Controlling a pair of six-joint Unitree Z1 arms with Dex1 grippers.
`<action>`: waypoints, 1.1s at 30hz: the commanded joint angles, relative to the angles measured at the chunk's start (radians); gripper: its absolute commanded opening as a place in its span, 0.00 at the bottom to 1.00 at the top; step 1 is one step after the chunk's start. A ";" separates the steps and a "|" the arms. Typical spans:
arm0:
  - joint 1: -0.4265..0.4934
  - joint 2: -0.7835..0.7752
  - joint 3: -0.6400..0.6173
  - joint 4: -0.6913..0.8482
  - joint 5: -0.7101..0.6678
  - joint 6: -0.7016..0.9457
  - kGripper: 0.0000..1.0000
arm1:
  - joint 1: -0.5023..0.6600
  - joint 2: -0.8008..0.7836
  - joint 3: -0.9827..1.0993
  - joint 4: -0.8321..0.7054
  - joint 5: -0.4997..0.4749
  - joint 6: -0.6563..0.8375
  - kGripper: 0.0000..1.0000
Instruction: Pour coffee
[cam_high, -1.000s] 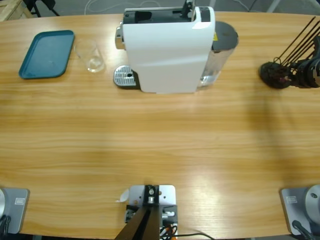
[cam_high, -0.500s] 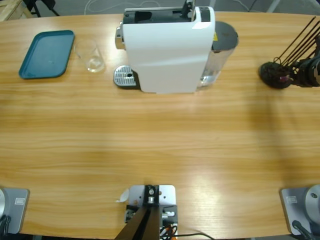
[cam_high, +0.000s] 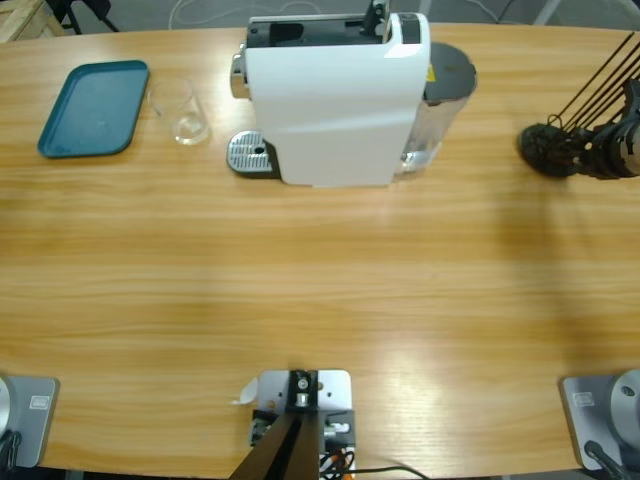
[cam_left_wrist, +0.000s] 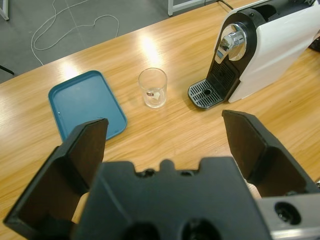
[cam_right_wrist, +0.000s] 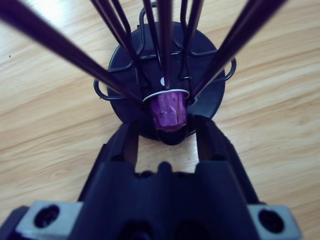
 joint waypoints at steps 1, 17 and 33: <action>0.000 -0.003 0.040 -0.012 0.000 -0.002 0.99 | -0.013 0.055 0.004 -0.036 -0.010 -0.022 0.46; 0.000 -0.002 0.048 -0.013 0.002 0.002 0.99 | -0.010 0.074 0.009 -0.066 -0.020 -0.051 0.00; 0.000 -0.001 0.064 -0.015 0.000 0.002 0.99 | 0.093 -0.035 -0.033 0.025 -0.065 -0.079 0.00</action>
